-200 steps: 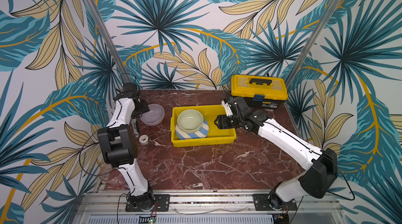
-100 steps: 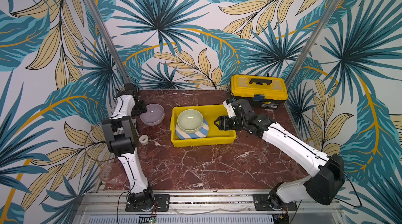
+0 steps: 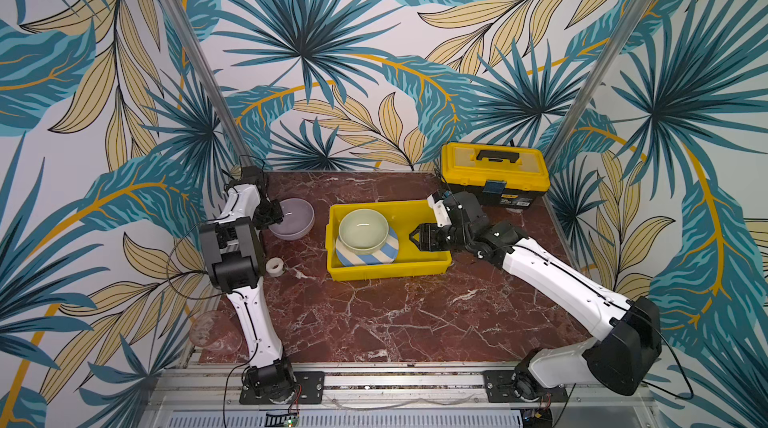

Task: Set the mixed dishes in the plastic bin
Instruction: 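Grip the lavender bowl rim with the left gripper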

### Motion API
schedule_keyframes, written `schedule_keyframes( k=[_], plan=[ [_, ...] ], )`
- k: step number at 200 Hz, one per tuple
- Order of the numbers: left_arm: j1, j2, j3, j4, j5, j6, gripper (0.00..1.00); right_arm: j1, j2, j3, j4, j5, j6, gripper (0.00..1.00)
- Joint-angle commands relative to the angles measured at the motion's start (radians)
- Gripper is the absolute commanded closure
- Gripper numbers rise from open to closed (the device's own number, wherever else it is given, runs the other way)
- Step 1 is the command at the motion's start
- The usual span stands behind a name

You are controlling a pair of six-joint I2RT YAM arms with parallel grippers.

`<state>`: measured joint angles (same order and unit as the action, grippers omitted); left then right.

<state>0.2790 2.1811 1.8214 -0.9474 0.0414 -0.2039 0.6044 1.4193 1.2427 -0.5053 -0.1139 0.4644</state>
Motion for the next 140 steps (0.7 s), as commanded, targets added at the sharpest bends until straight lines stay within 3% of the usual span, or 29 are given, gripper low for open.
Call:
schedule_keyframes(
  k=[1, 140],
  plan=[
    [0.017, 0.015, 0.025, -0.024, 0.005, 0.018, 0.6, -0.001, -0.017, -0.016, 0.015, -0.007, 0.012, 0.32],
    [0.026, 0.012, 0.038, -0.033, 0.054, -0.002, 0.89, -0.001, -0.005, -0.002, 0.01, 0.0, 0.015, 0.32]
  ],
)
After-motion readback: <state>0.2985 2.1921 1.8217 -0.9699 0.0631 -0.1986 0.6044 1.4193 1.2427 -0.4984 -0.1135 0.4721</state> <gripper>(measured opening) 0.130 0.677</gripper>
